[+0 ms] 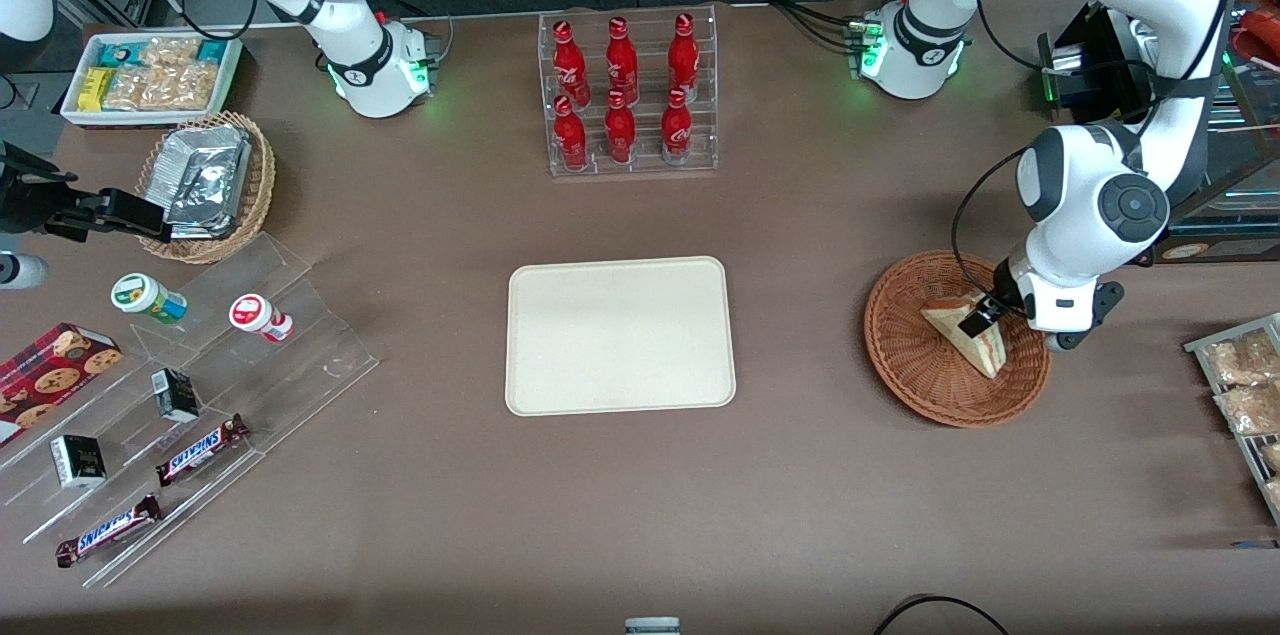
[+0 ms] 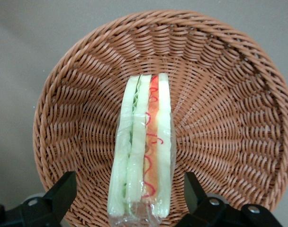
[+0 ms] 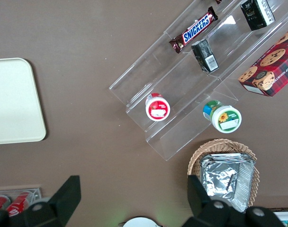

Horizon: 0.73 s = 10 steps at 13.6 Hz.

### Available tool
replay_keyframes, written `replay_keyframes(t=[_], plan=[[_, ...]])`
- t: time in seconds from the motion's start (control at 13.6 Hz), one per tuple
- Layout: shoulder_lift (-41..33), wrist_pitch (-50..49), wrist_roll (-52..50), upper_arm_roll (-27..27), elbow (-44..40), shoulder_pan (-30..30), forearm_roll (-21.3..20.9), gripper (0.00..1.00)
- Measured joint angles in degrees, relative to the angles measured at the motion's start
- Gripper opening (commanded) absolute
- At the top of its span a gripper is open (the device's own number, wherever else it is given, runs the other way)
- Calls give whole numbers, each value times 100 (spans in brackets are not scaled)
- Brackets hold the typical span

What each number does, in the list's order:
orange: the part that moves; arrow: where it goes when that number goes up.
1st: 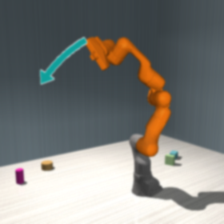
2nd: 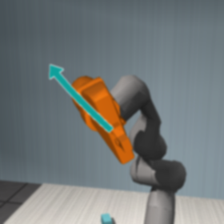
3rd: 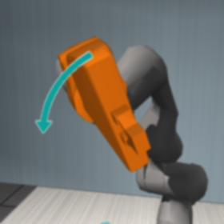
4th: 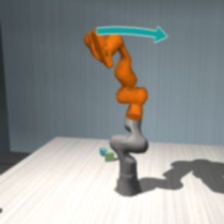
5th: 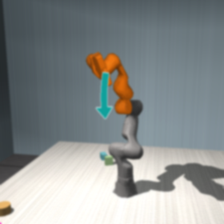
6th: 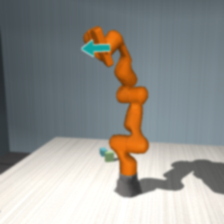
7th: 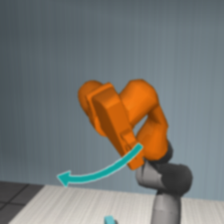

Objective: Place sandwich from basket to tray
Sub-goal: 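Lower the left gripper and close it on the sandwich's upright edge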

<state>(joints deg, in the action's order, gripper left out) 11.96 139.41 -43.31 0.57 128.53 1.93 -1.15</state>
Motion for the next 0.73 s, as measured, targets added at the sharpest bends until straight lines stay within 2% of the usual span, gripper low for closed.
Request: replay_keyframes(t=[0.29, 0.37, 0.59, 0.66, 0.73], plan=[[26, 578, -47, 0, 399, 0, 4, 100], [27, 624, -108, -1, 442, 0, 5, 91], [26, 655, -414, -24, 452, 27, 6, 17], [26, 662, -485, -33, 452, 41, 6, 3], [27, 666, -518, -37, 452, 51, 6, 0]])
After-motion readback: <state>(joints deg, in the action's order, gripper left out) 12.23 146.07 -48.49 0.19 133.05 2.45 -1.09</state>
